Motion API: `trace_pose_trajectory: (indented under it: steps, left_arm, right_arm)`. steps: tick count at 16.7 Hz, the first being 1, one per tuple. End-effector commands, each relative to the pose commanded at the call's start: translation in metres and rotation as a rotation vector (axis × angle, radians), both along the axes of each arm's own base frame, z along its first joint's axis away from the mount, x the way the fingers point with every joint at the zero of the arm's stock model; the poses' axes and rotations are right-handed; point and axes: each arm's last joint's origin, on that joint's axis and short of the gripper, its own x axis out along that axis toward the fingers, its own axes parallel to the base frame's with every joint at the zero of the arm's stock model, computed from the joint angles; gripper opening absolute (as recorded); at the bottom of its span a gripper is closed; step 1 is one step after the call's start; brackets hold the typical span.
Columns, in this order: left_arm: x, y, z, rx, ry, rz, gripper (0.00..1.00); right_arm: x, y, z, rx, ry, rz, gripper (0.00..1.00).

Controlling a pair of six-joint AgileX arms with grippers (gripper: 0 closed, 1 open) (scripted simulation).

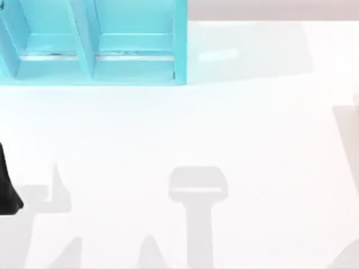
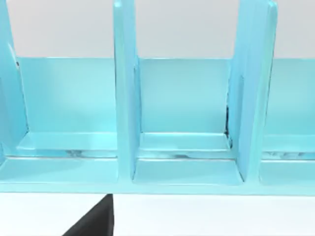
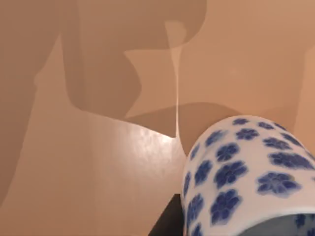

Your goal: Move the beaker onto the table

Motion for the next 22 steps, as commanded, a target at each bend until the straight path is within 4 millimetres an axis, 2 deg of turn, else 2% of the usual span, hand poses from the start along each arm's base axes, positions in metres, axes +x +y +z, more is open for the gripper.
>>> trace_pose_trajectory:
  steps: [5, 6, 14, 16, 19, 22]
  left_arm:
    - [0.0, 0.0, 0.0, 0.0, 0.0, 0.0, 1.0]
    - [0.0, 0.0, 0.0, 0.0, 0.0, 0.0, 1.0]
    - [0.0, 0.0, 0.0, 0.0, 0.0, 0.0, 1.0]
    - [0.0, 0.0, 0.0, 0.0, 0.0, 0.0, 1.0]
    - [0.0, 0.0, 0.0, 0.0, 0.0, 0.0, 1.0]
    - [0.0, 0.0, 0.0, 0.0, 0.0, 0.0, 1.0]
  right_arm:
    - [0.0, 0.0, 0.0, 0.0, 0.0, 0.0, 0.02]
    - [0.0, 0.0, 0.0, 0.0, 0.0, 0.0, 0.0]
    - [0.0, 0.0, 0.001, -0.001, -0.002, -0.001, 0.0]
    - [0.003, 0.004, 0.007, -0.007, -0.01, -0.002, 0.0]
    - [0.01, 0.028, 0.034, -0.013, -0.023, -0.002, 0.0]
    - [0.009, 0.06, 0.059, 0.008, 0.021, 0.0, 0.0]
